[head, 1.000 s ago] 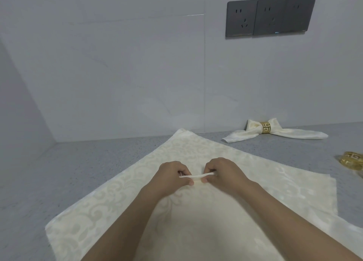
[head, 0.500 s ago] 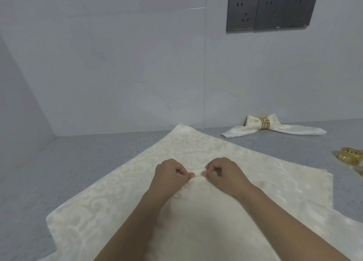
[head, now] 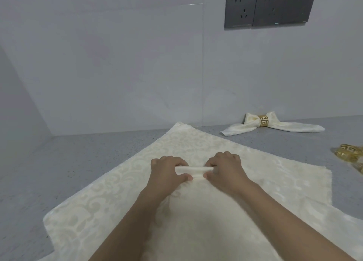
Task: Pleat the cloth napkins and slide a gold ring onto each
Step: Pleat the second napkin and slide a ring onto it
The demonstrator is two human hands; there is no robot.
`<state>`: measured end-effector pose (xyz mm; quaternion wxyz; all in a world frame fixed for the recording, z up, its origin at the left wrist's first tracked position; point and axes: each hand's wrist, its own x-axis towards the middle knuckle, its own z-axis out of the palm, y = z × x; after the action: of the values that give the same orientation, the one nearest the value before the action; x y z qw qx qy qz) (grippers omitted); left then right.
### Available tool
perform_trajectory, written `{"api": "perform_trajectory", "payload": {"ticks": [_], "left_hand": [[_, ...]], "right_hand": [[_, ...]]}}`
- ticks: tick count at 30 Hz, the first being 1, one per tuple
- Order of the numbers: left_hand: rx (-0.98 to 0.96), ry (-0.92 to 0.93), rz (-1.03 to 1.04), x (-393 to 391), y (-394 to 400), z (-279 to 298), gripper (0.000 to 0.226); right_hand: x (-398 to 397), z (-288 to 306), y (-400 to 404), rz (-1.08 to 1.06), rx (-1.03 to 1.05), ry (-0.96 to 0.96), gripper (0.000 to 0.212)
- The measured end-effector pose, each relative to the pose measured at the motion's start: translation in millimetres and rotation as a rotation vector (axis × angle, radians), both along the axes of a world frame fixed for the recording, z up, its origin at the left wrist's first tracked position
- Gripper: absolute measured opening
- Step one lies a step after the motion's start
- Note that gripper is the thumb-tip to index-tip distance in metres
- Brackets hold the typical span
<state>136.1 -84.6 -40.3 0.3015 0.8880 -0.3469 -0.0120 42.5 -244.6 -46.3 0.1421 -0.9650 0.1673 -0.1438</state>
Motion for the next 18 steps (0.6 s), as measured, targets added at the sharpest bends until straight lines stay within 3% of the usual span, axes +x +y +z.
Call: {"api": "perform_trajectory", "payload": {"ticks": [2, 10, 18], "left_hand": [[0.038, -0.066, -0.035, -1, 0, 2, 0.016], [0.008, 0.129, -0.035, -1, 7, 5, 0.011], [0.085, 0.179, -0.133, 5, 14, 16, 0.01]], "right_hand": [[-1, 2, 1, -0.001, 0.033, -0.039, 0.002], [-11, 16, -8, 0.057, 0.29, 0.045, 0.019], [-15, 24, -10, 0.101, 0.318, 0.14, 0.022]]}}
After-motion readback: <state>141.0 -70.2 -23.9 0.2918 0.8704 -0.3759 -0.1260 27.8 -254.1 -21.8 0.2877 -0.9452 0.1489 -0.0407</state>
